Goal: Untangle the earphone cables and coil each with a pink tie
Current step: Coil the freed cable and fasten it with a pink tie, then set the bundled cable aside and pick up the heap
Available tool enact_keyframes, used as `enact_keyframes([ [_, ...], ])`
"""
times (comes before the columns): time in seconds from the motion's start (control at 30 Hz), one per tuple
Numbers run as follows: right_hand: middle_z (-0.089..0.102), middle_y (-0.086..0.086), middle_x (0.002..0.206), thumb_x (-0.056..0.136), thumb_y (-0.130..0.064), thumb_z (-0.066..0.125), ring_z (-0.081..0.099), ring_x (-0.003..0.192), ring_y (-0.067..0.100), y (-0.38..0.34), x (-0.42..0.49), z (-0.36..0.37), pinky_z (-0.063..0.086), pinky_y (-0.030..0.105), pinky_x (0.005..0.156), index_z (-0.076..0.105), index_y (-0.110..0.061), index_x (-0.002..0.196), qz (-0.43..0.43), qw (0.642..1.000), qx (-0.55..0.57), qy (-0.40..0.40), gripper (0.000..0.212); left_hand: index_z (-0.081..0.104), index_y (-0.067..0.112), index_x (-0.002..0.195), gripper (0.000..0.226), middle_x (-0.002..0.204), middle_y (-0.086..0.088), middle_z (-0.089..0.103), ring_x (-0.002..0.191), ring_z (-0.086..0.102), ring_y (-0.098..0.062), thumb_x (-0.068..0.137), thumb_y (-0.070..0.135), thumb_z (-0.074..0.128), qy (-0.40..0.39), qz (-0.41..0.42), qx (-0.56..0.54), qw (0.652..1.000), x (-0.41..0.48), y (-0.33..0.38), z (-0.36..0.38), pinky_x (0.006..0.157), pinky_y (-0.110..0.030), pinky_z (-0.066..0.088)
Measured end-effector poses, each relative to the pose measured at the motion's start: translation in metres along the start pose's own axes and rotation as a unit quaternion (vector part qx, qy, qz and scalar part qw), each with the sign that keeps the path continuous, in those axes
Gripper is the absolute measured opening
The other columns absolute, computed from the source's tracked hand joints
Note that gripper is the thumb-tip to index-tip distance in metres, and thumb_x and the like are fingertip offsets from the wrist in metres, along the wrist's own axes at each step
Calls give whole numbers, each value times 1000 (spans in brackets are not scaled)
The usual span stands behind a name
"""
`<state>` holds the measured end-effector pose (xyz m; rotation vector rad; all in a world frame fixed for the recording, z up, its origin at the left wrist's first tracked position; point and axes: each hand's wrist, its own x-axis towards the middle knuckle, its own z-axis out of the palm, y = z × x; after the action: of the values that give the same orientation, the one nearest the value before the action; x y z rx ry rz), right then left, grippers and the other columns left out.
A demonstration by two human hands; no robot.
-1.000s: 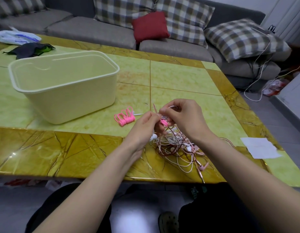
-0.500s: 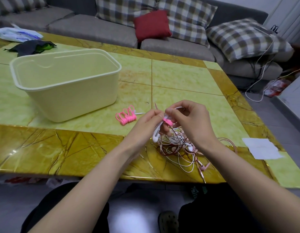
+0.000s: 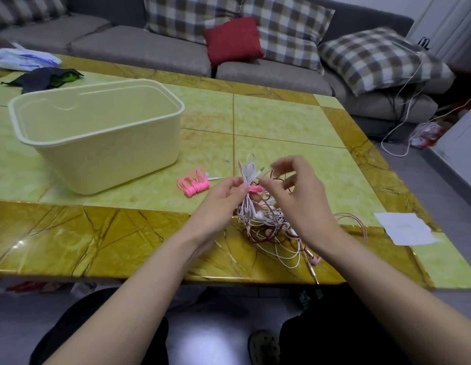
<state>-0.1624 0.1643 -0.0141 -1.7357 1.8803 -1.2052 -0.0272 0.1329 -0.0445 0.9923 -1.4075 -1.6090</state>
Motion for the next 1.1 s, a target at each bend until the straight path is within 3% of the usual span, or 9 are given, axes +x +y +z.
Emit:
enact_keyframes([
  [0.1, 63, -15, 78, 83, -26, 69, 57, 70, -5, 3, -7, 4, 47, 11, 62, 58, -32, 84, 17, 997, 23, -77, 12, 52, 0, 122, 30, 111, -14, 66, 104, 62, -24, 99, 16, 42, 5, -7, -3, 1000, 2, -2, -1, 102, -41, 43],
  [0.23, 69, -7, 72, 84, -20, 69, 63, 67, 1, 2, -5, 3, 54, 18, 65, 69, -18, 86, 15, 995, 54, -78, 3, 52, 7, 96, 13, 93, -22, 59, 88, 54, -26, 99, 15, 43, -2, 0, 3, 1000, 2, -7, -1, 86, -44, 41],
  [0.37, 70, 1, 69, 84, -13, 70, 66, 64, 7, 2, 1, 3, 58, 24, 66, 71, -13, 85, 53, 989, 103, -89, 2, 49, 2, 102, 14, 106, -29, 61, 96, 59, -36, 99, 14, 43, 0, 8, -3, 1000, 2, -7, -1, 95, -48, 43],
  [0.53, 71, 2, 70, 83, -15, 70, 68, 63, 9, 4, -3, 7, 58, 25, 63, 69, -13, 83, 55, 988, 114, -84, 2, 52, 14, 92, 15, 93, -12, 65, 90, 61, -24, 100, 18, 41, 11, 17, -30, 999, 1, -7, 2, 93, -44, 44],
  [0.63, 70, 0, 73, 84, -18, 70, 67, 67, 8, 7, -2, 9, 57, 26, 67, 68, -13, 86, 48, 990, 103, -85, 5, 55, 14, 95, 16, 97, -9, 66, 95, 62, -22, 100, 20, 41, 19, 23, -43, 999, 1, -7, 3, 95, -43, 47],
  [0.7, 69, -5, 79, 84, -19, 69, 64, 73, 5, 8, 0, 8, 53, 19, 71, 67, -14, 93, 48, 989, 98, -101, 11, 57, 12, 100, 18, 104, -11, 66, 100, 62, -23, 99, 22, 42, 26, 34, -33, 999, 2, -7, 3, 90, -37, 50],
  [0.8, 63, -9, 93, 85, -20, 68, 60, 84, 1, 8, -1, 9, 48, 8, 72, 58, -15, 112, 81, 976, 112, -170, 29, 58, 14, 100, 17, 95, -3, 65, 90, 62, -13, 99, 21, 43, 40, 45, -30, 998, 3, -7, 1, 77, -27, 50],
  [0.97, 67, 5, 94, 83, -18, 69, 66, 86, 19, 4, -2, 21, 55, 37, 82, 58, -16, 108, 68, 976, 97, -184, 27, 57, 13, 100, 11, 91, -1, 64, 79, 61, -5, 97, 13, 46, 76, 56, -58, 994, 4, -4, -2, 69, -19, 50],
  [1.1, 68, 1, 77, 86, -21, 66, 66, 71, 13, -2, 5, 30, 53, 37, 79, 59, -18, 105, 66, 973, 101, -195, 20, 58, 16, 98, 7, 89, -1, 66, 70, 59, 4, 94, 13, 53, 141, 73, -22, 987, 5, 1, -11, 62, -10, 45],
])
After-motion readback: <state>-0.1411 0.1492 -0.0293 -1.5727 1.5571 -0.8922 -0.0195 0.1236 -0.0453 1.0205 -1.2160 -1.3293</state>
